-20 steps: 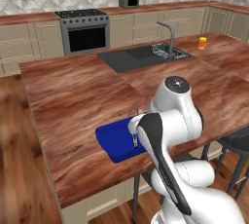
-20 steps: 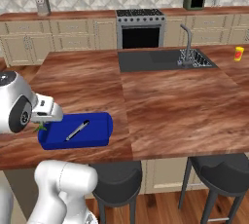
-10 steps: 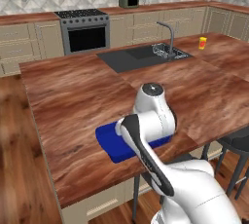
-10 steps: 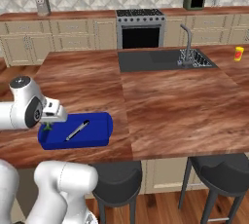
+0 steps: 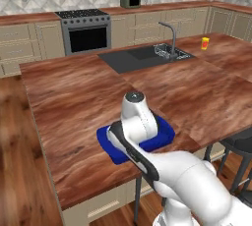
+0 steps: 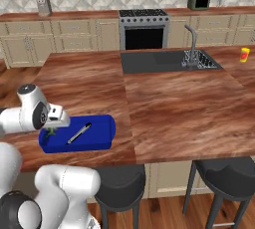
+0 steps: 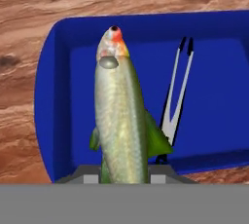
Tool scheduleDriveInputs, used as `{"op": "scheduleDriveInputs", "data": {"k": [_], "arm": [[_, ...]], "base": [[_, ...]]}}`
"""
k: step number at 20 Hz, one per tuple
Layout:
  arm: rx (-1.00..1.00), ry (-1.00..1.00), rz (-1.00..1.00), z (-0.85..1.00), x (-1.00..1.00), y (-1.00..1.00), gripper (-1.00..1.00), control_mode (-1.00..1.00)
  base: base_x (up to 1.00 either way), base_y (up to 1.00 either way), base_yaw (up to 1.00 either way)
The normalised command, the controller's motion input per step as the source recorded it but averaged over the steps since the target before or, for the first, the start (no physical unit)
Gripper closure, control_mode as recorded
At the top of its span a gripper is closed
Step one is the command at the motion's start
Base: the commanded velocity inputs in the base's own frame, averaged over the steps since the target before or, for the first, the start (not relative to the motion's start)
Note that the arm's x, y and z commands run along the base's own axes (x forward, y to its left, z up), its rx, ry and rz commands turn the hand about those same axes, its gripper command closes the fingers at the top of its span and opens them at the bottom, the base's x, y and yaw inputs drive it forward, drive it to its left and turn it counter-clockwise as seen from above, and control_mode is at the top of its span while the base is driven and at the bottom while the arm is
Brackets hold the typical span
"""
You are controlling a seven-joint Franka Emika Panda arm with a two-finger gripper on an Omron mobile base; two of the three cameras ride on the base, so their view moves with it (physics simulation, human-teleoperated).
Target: Gather the lemon wedge and cucumber from the fridge and place them on a tray on the dining counter. Then gather the fish and steak from the fridge and place them on the other tray.
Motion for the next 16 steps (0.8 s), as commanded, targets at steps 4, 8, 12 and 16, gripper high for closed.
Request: {"op": "scheduleDriveInputs", "data": {"k": [4, 8, 12, 16], "arm": [[-0.03, 0.08, 0.00, -0.60, 0.44, 0.17, 1.00, -1.00], [0.00, 0.04, 0.00, -0.47, 0.41, 0.03, 1.00, -1.00], [0.00, 0.05, 0.00, -0.39, 0.38, 0.00, 1.00, -1.00], [0.00, 0.07, 0.00, -0.40, 0.34, 0.01, 1.00, -1.00]], "base": [[0.00, 0.00, 0.00], [0.00, 0.00, 0.00], [0.00, 0.00, 0.00], [0.00, 0.00, 0.00]]}}
